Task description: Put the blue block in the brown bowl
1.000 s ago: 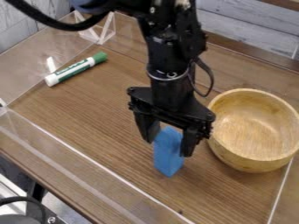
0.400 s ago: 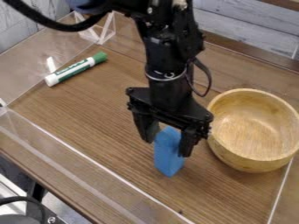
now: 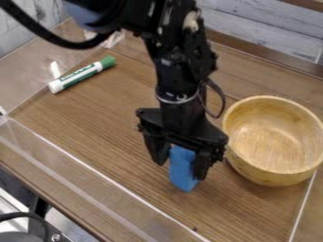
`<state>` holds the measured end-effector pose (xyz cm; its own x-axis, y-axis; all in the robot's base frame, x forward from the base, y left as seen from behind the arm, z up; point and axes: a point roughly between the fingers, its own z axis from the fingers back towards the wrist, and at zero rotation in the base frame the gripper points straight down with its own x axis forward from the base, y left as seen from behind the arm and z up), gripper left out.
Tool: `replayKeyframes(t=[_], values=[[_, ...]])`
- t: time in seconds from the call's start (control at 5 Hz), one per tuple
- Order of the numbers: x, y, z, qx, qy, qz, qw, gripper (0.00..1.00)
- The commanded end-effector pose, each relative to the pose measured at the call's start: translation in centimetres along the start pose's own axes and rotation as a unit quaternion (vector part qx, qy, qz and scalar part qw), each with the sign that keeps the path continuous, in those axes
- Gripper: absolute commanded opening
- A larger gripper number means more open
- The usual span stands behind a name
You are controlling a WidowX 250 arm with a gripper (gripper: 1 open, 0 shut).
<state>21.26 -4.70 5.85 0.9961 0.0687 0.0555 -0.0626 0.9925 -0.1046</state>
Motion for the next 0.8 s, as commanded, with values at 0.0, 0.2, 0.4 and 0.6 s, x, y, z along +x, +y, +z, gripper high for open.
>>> replayKeyframes(t=[0.0, 0.2, 0.4, 0.6], values=[[0.67, -0.15, -0.27, -0.006, -0.02, 0.004, 0.9998, 1.0], [0.77, -0.09, -0.84, -0.008, -0.024, 0.008, 0.9996, 1.0], [0.87, 0.02, -1.16, -0.008, -0.027, 0.011, 0.9995, 0.0], [1.01, 0.13, -1.01, -0.005, -0.029, 0.012, 0.9995, 0.0]])
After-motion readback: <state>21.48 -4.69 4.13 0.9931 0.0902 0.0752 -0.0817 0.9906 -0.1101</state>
